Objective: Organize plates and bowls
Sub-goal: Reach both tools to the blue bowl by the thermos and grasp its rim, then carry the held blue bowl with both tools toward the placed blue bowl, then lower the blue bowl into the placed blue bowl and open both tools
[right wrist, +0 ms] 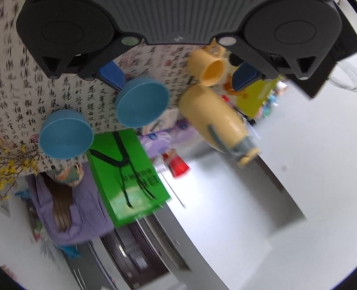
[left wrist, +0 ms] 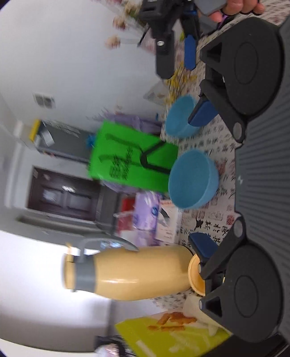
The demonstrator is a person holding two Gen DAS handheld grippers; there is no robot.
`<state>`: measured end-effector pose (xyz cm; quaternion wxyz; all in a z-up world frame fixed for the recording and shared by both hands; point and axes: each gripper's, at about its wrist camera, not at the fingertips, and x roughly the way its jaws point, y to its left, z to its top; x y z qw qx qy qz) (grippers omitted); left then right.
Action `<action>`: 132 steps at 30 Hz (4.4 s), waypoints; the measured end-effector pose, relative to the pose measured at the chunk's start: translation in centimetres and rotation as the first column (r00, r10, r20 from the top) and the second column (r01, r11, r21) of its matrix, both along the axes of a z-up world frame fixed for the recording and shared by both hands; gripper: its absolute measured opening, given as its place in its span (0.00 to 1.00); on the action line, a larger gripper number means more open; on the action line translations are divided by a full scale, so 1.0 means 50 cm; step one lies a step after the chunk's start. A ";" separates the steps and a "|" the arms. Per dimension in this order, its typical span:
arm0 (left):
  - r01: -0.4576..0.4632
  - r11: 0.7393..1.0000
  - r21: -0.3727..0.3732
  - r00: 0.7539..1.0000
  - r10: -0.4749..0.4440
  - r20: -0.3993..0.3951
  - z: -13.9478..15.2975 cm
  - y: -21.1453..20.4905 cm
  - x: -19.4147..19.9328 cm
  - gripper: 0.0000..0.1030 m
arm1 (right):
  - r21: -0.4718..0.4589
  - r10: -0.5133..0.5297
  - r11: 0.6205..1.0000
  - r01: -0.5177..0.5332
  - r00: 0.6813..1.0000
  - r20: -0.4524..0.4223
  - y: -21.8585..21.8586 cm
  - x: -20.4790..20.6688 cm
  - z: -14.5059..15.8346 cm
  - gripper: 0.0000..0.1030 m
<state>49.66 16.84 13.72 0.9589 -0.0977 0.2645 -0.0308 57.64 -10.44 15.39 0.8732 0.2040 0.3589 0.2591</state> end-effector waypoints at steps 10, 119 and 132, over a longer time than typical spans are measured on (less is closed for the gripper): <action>-0.106 0.990 0.090 0.963 0.125 -0.239 -0.164 0.027 0.311 0.99 | -0.047 -0.100 0.995 0.091 0.963 -0.250 0.019 0.299 -0.230 0.80; 0.177 0.980 -0.094 0.984 -0.178 0.000 -0.204 -0.505 -0.499 0.14 | -0.147 -0.346 0.897 0.417 0.869 0.352 -0.383 -0.709 -0.220 0.15; 0.162 0.981 -0.109 0.984 -0.169 -0.063 -0.234 -0.502 -0.469 0.29 | -0.108 -0.337 0.920 0.377 0.900 0.277 -0.410 -0.674 -0.259 0.27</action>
